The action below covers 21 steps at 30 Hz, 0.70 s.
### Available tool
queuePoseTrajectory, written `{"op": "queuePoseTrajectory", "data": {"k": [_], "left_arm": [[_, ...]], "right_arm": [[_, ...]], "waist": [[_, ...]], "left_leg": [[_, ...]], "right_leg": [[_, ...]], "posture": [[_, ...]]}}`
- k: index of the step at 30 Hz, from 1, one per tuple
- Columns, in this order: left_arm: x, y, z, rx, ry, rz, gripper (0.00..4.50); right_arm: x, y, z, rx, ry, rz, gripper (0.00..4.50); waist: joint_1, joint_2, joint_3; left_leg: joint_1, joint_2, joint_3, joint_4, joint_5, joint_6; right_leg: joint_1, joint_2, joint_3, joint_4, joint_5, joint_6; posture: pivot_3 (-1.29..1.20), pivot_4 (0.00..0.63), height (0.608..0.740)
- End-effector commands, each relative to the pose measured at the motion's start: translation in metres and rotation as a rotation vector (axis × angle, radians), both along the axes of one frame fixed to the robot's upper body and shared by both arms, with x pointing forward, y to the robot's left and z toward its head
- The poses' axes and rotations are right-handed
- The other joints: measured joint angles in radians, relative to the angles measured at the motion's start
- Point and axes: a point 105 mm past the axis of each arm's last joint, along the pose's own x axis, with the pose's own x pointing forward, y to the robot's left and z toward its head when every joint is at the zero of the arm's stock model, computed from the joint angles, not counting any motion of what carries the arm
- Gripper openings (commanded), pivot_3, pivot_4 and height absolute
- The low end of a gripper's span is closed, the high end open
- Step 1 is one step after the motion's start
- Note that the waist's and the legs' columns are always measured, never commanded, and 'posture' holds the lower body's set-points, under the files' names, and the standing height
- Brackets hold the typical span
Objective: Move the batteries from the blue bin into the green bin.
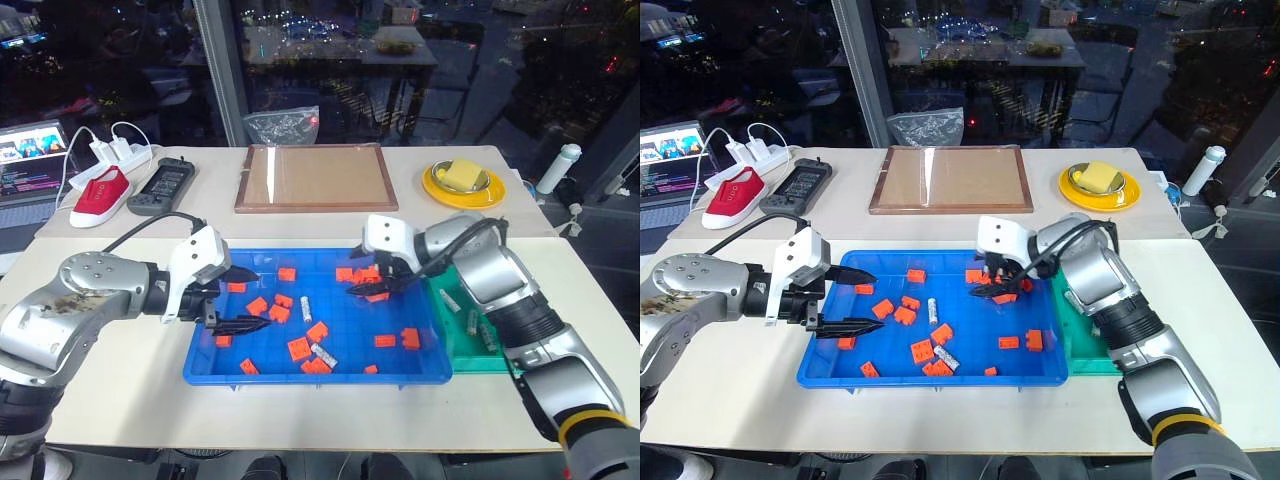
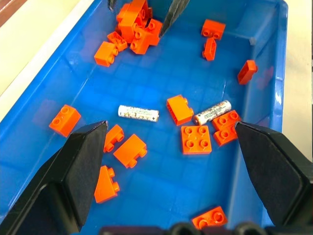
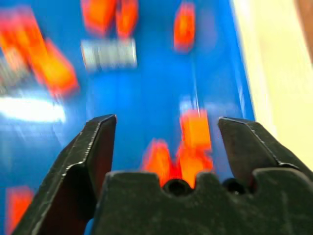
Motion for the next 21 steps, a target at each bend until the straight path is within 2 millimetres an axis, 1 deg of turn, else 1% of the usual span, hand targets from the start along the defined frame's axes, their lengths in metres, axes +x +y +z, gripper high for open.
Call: {"op": "queuePoseTrajectory", "data": {"k": [1, 2, 4, 11, 13, 17, 21], "left_arm": [[-0.002, -0.002, 0.006, 0.007, -0.041, -0.019, 4.5], [-0.002, -0.003, 0.005, 0.007, -0.041, -0.021, 4.5], [-0.002, -0.005, 0.006, 0.003, -0.042, -0.027, 4.5], [-0.002, -0.006, 0.007, -0.006, -0.045, -0.03, 4.5], [-0.002, -0.006, 0.008, -0.007, -0.047, -0.032, 4.5], [-0.003, -0.007, 0.007, -0.006, -0.047, -0.031, 4.5], [-0.004, -0.006, 0.007, -0.005, -0.045, -0.029, 4.5]], "right_arm": [[-0.035, 0.008, -0.003, 0.01, 0.18, 0.056, 3.69], [-0.044, 0.011, -0.007, 0.003, 0.214, 0.085, 3.69], [-0.053, 0.013, -0.02, -0.037, 0.231, 0.101, 3.69], [-0.058, 0.01, -0.06, -0.175, 0.278, 0.078, 3.69], [-0.057, 0.011, -0.063, -0.182, 0.292, 0.067, 3.69], [-0.042, 0.015, -0.071, -0.183, 0.271, 0.007, 3.69], [-0.042, 0.018, -0.073, -0.171, 0.301, -0.011, 3.69]], "waist": [[0.005, 0.0, 0.0], [0.007, 0.0, 0.0], [0.007, 0.0, 0.0], [-0.001, 0.0, 0.0], [-0.001, 0.0, 0.0], [-0.001, 0.0, 0.0], [0.001, 0.0, 0.0]], "left_leg": [[0.0, 0.0, 0.0, 0.0, 0.0, 0.0], [0.0, 0.0, 0.0, 0.0, 0.0, 0.0], [-0.001, 0.0, 0.0, 0.001, 0.0, 0.0], [0.0, 0.0, 0.0, 0.0, 0.0, 0.0], [0.0, 0.0, 0.0, 0.0, 0.0, 0.0], [0.0, 0.0, 0.0, 0.0, 0.0, 0.0], [0.0, 0.0, 0.0, 0.0, 0.0, 0.0]], "right_leg": [[0.0, 0.0, 0.0, 0.0, 0.0, 0.0], [0.001, 0.0, 0.0, -0.001, 0.0, 0.0], [0.001, 0.0, 0.0, -0.001, 0.0, 0.0], [0.0, 0.0, 0.0, -0.002, 0.0, 0.0], [0.0, 0.0, 0.0, -0.002, 0.0, 0.0], [0.0, 0.0, 0.0, -0.002, 0.0, 0.0], [0.0, 0.0, 0.0, -0.002, 0.0, 0.0]], "posture": [[0.0, 0.15, 0.74], [0.0, 0.15, 0.74], [0.0, 0.15, 0.74], [0.0, 0.15, 0.74], [0.0, 0.15, 0.74], [0.0, 0.15, 0.74], [0.0, 0.15, 0.74]]}}
